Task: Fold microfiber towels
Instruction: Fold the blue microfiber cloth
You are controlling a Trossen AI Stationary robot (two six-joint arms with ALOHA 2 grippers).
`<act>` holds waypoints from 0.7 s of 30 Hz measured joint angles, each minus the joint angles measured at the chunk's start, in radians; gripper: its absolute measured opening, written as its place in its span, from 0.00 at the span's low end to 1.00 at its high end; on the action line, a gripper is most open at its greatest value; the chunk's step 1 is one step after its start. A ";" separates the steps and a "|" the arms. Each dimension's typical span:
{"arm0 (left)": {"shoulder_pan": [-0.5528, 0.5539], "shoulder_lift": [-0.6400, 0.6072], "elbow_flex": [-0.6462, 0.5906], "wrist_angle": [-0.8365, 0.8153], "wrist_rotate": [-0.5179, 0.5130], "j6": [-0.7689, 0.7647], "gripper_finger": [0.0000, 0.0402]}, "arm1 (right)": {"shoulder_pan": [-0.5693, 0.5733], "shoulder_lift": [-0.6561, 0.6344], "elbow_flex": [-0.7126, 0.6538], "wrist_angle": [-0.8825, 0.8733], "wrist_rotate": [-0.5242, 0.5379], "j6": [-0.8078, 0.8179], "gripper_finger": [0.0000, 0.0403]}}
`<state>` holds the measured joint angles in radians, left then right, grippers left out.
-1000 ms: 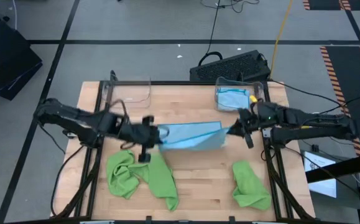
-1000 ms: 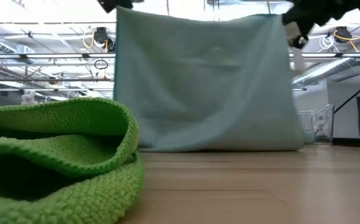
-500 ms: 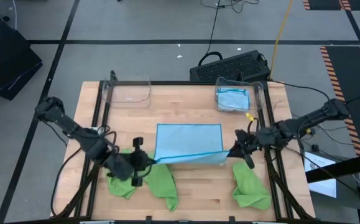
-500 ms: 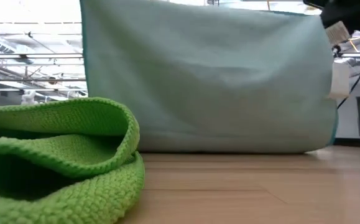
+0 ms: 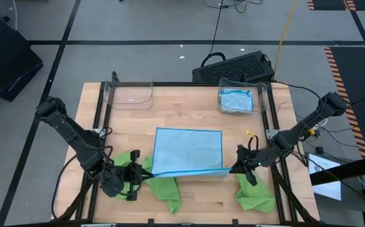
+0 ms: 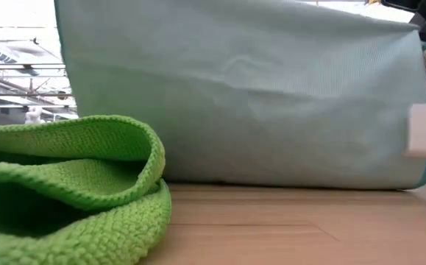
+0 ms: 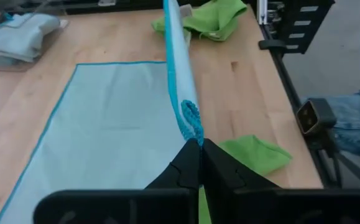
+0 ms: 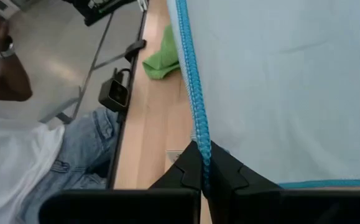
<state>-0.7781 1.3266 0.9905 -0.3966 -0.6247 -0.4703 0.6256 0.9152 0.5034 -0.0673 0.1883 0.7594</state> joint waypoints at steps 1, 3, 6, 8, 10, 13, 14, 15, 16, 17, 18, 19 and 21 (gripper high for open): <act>0.006 0.000 -0.013 0.017 -0.006 0.004 0.03 | 0.000 0.008 0.000 0.000 0.006 0.004 0.00; 0.027 0.000 -0.041 0.040 -0.011 0.005 0.03 | 0.002 0.024 0.000 -0.003 0.021 0.020 0.00; 0.060 0.000 -0.069 0.031 -0.018 0.000 0.01 | 0.012 0.044 0.000 -0.011 0.024 0.054 0.00; 0.081 0.000 -0.078 0.027 -0.018 0.007 0.01 | 0.017 0.056 0.000 -0.014 0.020 0.070 0.00; 0.101 0.000 -0.082 0.026 -0.018 0.027 0.03 | 0.023 0.068 0.000 -0.014 0.021 0.080 0.00; 0.131 0.000 -0.082 0.032 -0.007 0.065 0.04 | 0.025 0.091 0.000 -0.019 0.021 0.085 0.00; 0.136 0.000 -0.082 0.031 0.009 0.069 0.04 | 0.025 0.100 0.000 -0.017 0.023 0.086 0.00; 0.138 0.000 -0.082 0.030 0.031 0.068 0.03 | 0.025 0.114 0.000 -0.012 0.024 0.088 0.00; 0.135 0.001 -0.082 0.031 0.061 0.057 0.03 | 0.025 0.130 0.000 -0.004 0.021 0.094 0.00; 0.130 0.001 -0.086 0.040 0.093 0.043 0.02 | 0.025 0.148 0.000 0.004 0.008 0.097 0.00; 0.121 0.002 -0.094 0.049 0.120 0.029 0.01 | 0.025 0.167 0.000 0.013 -0.019 0.097 0.00; 0.110 0.002 -0.106 0.063 0.138 0.012 0.01 | 0.025 0.185 -0.001 0.031 -0.052 0.094 0.00; 0.085 0.003 -0.129 0.096 0.164 -0.023 0.02 | 0.025 0.218 -0.001 0.075 -0.121 0.086 0.00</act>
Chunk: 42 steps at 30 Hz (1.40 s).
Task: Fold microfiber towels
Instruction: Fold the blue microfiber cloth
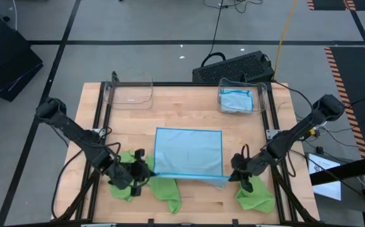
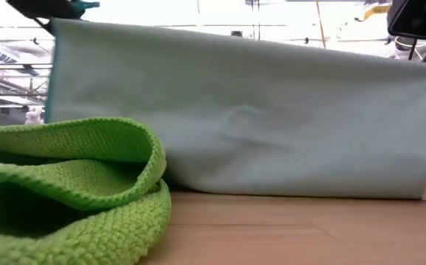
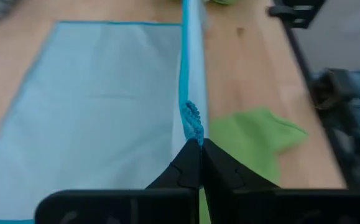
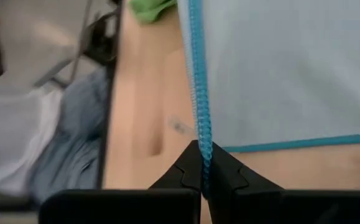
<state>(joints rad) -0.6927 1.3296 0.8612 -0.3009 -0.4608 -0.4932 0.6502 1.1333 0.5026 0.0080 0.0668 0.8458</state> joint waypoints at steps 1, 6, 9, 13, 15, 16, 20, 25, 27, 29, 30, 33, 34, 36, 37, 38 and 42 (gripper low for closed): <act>-0.013 0.000 -0.011 0.016 0.004 -0.016 0.03 | 0.000 0.013 0.000 0.018 -0.034 -0.008 0.00; -0.043 0.000 -0.031 0.024 -0.053 -0.047 0.01 | -0.019 0.028 0.000 0.043 -0.071 -0.093 0.00; -0.014 -0.001 -0.032 0.018 -0.105 -0.005 0.02 | -0.058 0.004 0.000 0.021 -0.007 -0.141 0.00; 0.065 -0.002 -0.032 0.004 -0.111 0.066 0.02 | -0.112 -0.033 0.000 -0.019 0.108 -0.203 0.00; 0.113 -0.002 -0.032 -0.015 -0.092 0.096 0.01 | -0.137 -0.047 0.000 -0.047 0.145 -0.228 0.00; 0.135 -0.002 -0.032 -0.031 -0.085 0.100 0.01 | -0.150 -0.050 0.000 -0.064 0.162 -0.234 0.00; 0.221 -0.002 -0.035 -0.110 -0.085 0.090 0.03 | -0.219 -0.048 0.000 -0.137 0.173 -0.248 0.00; 0.319 -0.002 -0.076 -0.113 -0.089 0.091 0.01 | -0.306 -0.048 0.000 -0.207 0.217 -0.282 0.00; 0.351 -0.002 -0.090 -0.112 -0.090 0.085 0.01 | -0.341 -0.048 0.000 -0.220 0.233 -0.298 0.00; 0.377 -0.002 -0.109 -0.112 -0.090 0.072 0.03 | -0.374 -0.048 0.000 -0.228 0.250 -0.315 0.00; 0.387 -0.002 -0.118 -0.109 -0.090 0.065 0.04 | -0.389 -0.048 0.000 -0.226 0.251 -0.325 0.00; 0.415 -0.002 -0.146 -0.086 -0.089 0.053 0.03 | -0.428 -0.046 0.000 -0.226 0.248 -0.347 0.00; 0.423 -0.002 -0.155 -0.075 -0.085 0.048 0.02 | -0.439 -0.044 0.000 -0.227 0.248 -0.353 0.00; 0.437 -0.002 -0.173 -0.044 -0.075 0.046 0.01 | -0.456 -0.043 0.000 -0.232 0.247 -0.363 0.00; 0.442 -0.002 -0.181 -0.026 -0.069 0.048 0.01 | -0.463 -0.043 0.000 -0.231 0.247 -0.368 0.00; 0.448 -0.002 -0.190 -0.008 -0.065 0.054 0.02 | -0.469 -0.043 0.000 -0.232 0.247 -0.373 0.00; 0.462 -0.002 -0.209 0.050 -0.062 0.076 0.04 | -0.492 -0.043 0.000 -0.232 0.246 -0.393 0.01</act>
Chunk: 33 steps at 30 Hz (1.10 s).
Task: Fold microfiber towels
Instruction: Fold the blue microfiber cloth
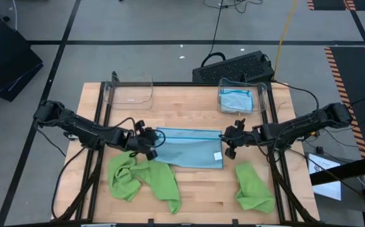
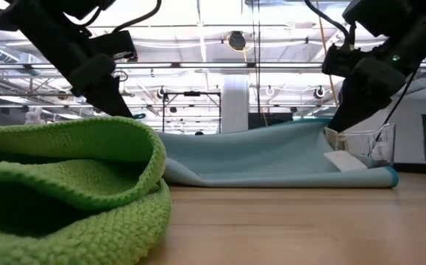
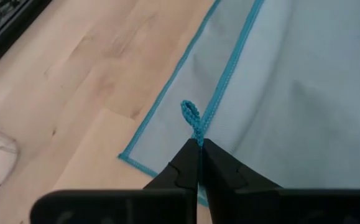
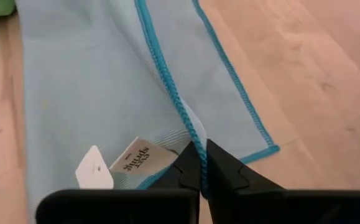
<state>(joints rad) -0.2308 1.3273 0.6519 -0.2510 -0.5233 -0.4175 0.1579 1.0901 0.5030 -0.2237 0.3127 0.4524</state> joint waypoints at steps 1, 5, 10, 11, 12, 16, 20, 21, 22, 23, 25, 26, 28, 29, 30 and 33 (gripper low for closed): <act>0.005 0.000 -0.001 0.001 0.000 0.001 0.04 | -0.006 0.001 0.000 0.000 0.000 -0.003 0.02; 0.016 0.000 -0.001 0.002 0.000 -0.002 0.01 | -0.029 0.020 0.000 0.000 0.000 -0.004 0.03; 0.031 0.000 -0.001 -0.003 -0.016 -0.032 0.06 | -0.049 0.064 0.000 0.002 0.019 -0.005 0.04; 0.033 0.002 -0.002 -0.006 -0.022 -0.040 0.08 | -0.051 0.073 0.000 0.003 0.036 -0.005 0.05; 0.036 0.006 -0.002 -0.006 -0.024 -0.048 0.10 | -0.052 0.080 0.000 0.003 0.051 -0.005 0.06; 0.035 0.012 -0.002 -0.007 -0.028 -0.054 0.20 | -0.069 0.103 0.000 0.026 0.097 -0.011 0.20; 0.042 0.029 -0.004 -0.012 -0.056 -0.083 0.31 | -0.086 0.107 0.000 0.037 0.205 0.005 0.40; 0.041 0.028 -0.003 -0.006 -0.060 -0.091 0.34 | -0.086 0.107 0.000 0.036 0.220 0.012 0.44; 0.041 0.027 -0.003 -0.002 -0.061 -0.098 0.36 | -0.087 0.105 0.000 0.036 0.225 0.013 0.48; 0.040 0.027 -0.003 -0.006 -0.060 -0.108 0.38 | -0.087 0.102 0.000 0.035 0.224 0.014 0.52; 0.040 0.028 -0.003 -0.008 -0.060 -0.125 0.42 | -0.084 0.102 0.000 0.033 0.201 0.014 0.57; 0.038 0.027 -0.003 -0.006 -0.059 -0.131 0.43 | -0.081 0.102 0.000 0.029 0.176 0.015 0.59; 0.034 0.028 -0.003 -0.007 -0.050 -0.137 0.45 | -0.071 0.102 0.000 0.031 0.112 0.014 0.60; 0.031 0.028 -0.003 -0.005 -0.039 -0.137 0.45 | -0.064 0.102 0.000 0.031 0.078 0.016 0.61; 0.028 0.027 -0.003 -0.002 -0.026 -0.138 0.45 | -0.055 0.102 0.000 0.031 0.049 0.016 0.61; 0.016 0.028 -0.003 0.043 0.031 -0.121 0.46 | -0.018 0.102 0.000 0.032 -0.013 0.030 0.60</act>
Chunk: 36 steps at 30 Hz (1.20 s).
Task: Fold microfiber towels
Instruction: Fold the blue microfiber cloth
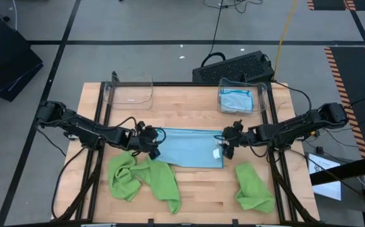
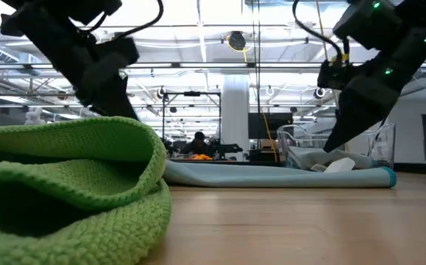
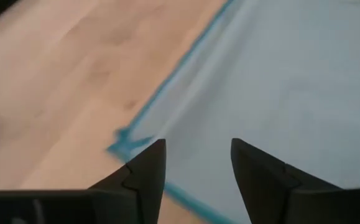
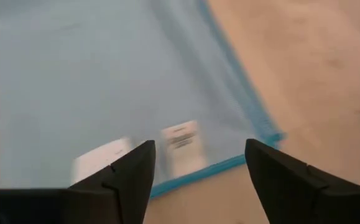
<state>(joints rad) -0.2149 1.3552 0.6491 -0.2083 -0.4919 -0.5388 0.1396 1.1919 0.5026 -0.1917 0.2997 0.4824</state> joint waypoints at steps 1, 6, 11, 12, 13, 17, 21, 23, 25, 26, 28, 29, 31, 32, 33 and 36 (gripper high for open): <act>-0.009 0.000 0.000 0.031 0.013 0.014 0.46 | 0.016 0.000 0.000 0.002 -0.017 0.003 0.59; -0.070 0.000 0.000 0.106 0.107 0.090 0.46 | 0.096 0.000 -0.001 0.051 -0.016 0.029 0.55; -0.170 0.000 0.000 0.047 0.100 0.109 0.46 | 0.149 0.000 -0.053 0.280 -0.016 0.029 0.53; -0.192 0.000 0.000 0.037 0.099 0.113 0.46 | 0.156 0.000 -0.073 0.343 -0.016 0.030 0.53; -0.213 0.003 0.000 0.023 0.090 0.115 0.46 | 0.162 0.000 -0.094 0.408 -0.016 0.030 0.53; -0.273 0.016 0.000 -0.033 0.015 0.125 0.46 | 0.178 0.000 -0.168 0.628 -0.016 0.030 0.53; -0.285 0.042 0.001 -0.033 -0.004 0.186 0.46 | 0.179 0.000 -0.195 0.719 -0.013 0.030 0.53; -0.280 0.062 0.002 -0.009 -0.009 0.215 0.46 | 0.179 0.000 -0.193 0.718 -0.013 0.030 0.53; -0.273 0.091 0.002 0.007 -0.006 0.256 0.48 | 0.179 0.000 -0.185 0.719 -0.012 0.030 0.53; -0.271 0.103 0.001 0.005 -0.006 0.273 0.50 | 0.179 -0.001 -0.182 0.721 -0.012 0.032 0.53; -0.268 0.124 0.001 0.043 -0.005 0.294 0.54 | 0.179 0.000 -0.179 0.720 -0.012 0.037 0.53; -0.268 0.130 0.002 0.048 -0.005 0.306 0.56 | 0.178 0.000 -0.178 0.717 -0.012 0.042 0.53; -0.270 0.137 0.002 0.049 0.002 0.326 0.59 | 0.178 0.000 -0.174 0.721 -0.012 0.055 0.53; -0.270 0.138 0.002 0.054 0.006 0.327 0.60 | 0.178 0.000 -0.174 0.724 -0.011 0.059 0.53; -0.270 0.138 0.002 0.054 0.015 0.328 0.61 | 0.178 0.000 -0.174 0.727 -0.010 0.061 0.53; -0.270 0.138 0.002 0.048 0.031 0.329 0.60 | 0.178 0.000 -0.174 0.742 0.013 0.067 0.53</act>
<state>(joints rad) -0.4847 1.4929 0.6506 -0.1598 -0.4606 -0.2095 0.3180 1.1915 0.3290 0.5501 0.3125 0.5491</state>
